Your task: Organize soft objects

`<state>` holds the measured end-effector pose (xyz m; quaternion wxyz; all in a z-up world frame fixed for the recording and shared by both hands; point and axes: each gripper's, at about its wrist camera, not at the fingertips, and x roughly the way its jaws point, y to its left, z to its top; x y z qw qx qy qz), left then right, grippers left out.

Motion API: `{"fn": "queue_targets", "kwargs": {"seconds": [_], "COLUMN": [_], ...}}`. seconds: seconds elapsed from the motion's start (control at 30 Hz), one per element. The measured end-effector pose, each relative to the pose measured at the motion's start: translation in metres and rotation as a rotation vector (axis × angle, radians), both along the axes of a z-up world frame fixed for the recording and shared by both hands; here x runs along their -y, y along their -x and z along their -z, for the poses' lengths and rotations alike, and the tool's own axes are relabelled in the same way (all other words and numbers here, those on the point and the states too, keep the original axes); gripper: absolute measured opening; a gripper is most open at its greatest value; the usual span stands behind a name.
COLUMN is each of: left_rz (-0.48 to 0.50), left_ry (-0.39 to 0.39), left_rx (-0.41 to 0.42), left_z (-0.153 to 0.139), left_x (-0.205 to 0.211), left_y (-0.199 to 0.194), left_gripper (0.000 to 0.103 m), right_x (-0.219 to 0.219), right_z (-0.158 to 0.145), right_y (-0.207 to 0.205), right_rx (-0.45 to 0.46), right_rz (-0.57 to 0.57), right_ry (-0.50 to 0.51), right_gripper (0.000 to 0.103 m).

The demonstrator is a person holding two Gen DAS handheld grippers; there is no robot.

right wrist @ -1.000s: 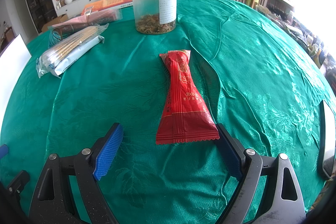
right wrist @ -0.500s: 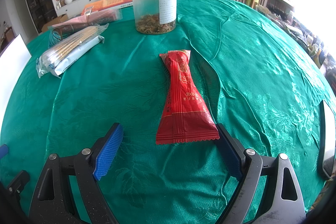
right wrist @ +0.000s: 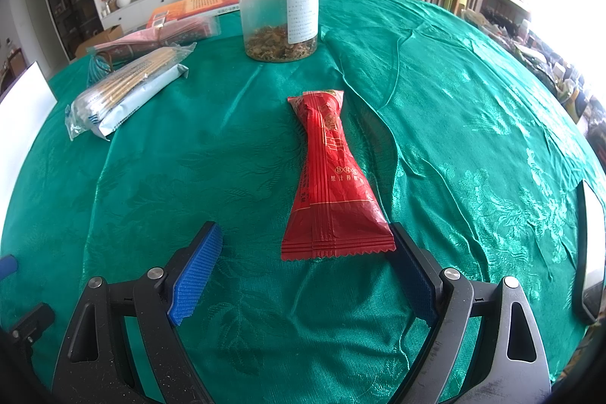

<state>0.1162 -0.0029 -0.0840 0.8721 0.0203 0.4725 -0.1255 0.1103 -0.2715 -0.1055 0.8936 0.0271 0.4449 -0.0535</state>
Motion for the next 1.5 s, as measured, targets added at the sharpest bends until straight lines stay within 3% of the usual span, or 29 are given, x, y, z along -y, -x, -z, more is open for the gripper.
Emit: {"fn": "queue_targets", "kwargs": {"seconds": [0.13, 0.27, 0.47, 0.5, 0.53, 0.6, 0.63, 0.7, 0.77, 0.87, 0.93, 1.0, 1.07, 1.17, 1.27, 1.3, 1.33, 1.5], "left_rz": [0.029, 0.094, 0.129, 0.135, 0.148, 0.175, 0.170, 0.166, 0.139, 0.078, 0.042, 0.015, -0.012, -0.057, -0.074, -0.074, -0.076, -0.129], "left_ry": [-0.011, -0.123, -0.242, -0.248, -0.242, -0.191, -0.169, -0.130, -0.080, 0.013, 0.056, 0.079, 0.100, 0.155, 0.191, 0.198, 0.208, 0.269], "left_rx": [0.074, 0.113, 0.000, -0.015, -0.026, -0.027, -0.019, 0.006, 0.033, 0.072, 0.095, 0.108, 0.111, 0.104, 0.113, 0.121, 0.132, 0.189], "left_z": [-0.037, -0.052, -0.017, -0.010, -0.006, -0.007, -0.010, -0.018, -0.029, -0.049, -0.059, -0.063, -0.064, -0.064, -0.072, -0.077, -0.084, -0.117], "left_x": [0.022, 0.055, 0.085, 0.087, 0.088, 0.086, 0.084, 0.078, 0.065, 0.033, 0.013, -0.004, -0.015, -0.030, -0.043, -0.047, -0.054, -0.106], "left_y": [-0.052, -0.113, -0.178, -0.181, -0.183, -0.181, -0.178, -0.167, -0.150, -0.112, -0.084, -0.059, -0.040, -0.023, -0.008, -0.003, 0.002, 0.032], "left_gripper": [0.103, 0.103, 0.100, 0.097, 0.084, 0.049, 0.040, 0.032, 0.032, 0.032, 0.032, 0.032, 0.032, 0.032, 0.032, 0.032, 0.032, 0.032], "right_x": [0.000, 0.000, 0.000, 0.000, 0.000, 0.000, 0.000, 0.001, 0.003, 0.026, 0.049, 0.069, 0.076, 0.061, 0.040, 0.035, 0.033, 0.024], "right_z": [0.000, 0.000, 0.000, 0.000, 0.000, 0.000, 0.000, 0.000, -0.002, -0.014, -0.022, -0.028, -0.032, -0.031, -0.017, -0.012, -0.011, -0.053], "right_y": [0.000, 0.000, 0.000, 0.000, 0.000, 0.000, 0.000, -0.001, 0.000, 0.012, 0.025, 0.026, 0.009, -0.032, -0.057, -0.059, -0.060, -0.037], "right_rx": [0.000, 0.000, 0.000, 0.000, 0.000, 0.000, 0.000, 0.000, -0.003, 0.068, 0.131, 0.156, 0.098, -0.030, -0.133, -0.154, -0.155, -0.029], "right_rz": [0.000, -0.001, -0.001, -0.001, -0.001, -0.001, -0.001, -0.002, -0.013, -0.035, 0.012, 0.086, 0.114, 0.032, -0.074, -0.083, -0.076, -0.100], "right_ry": [0.000, -0.001, -0.001, -0.001, -0.001, -0.001, -0.001, -0.004, -0.039, -0.326, -0.468, -0.484, -0.427, -0.325, -0.206, -0.158, -0.134, -0.176], "right_gripper": [0.089, 0.089, 0.089, 0.089, 0.089, 0.089, 0.089, 0.089, 0.089, 0.088, 0.088, 0.088, 0.089, 0.089, 0.078, 0.035, 0.020, 0.020]}}
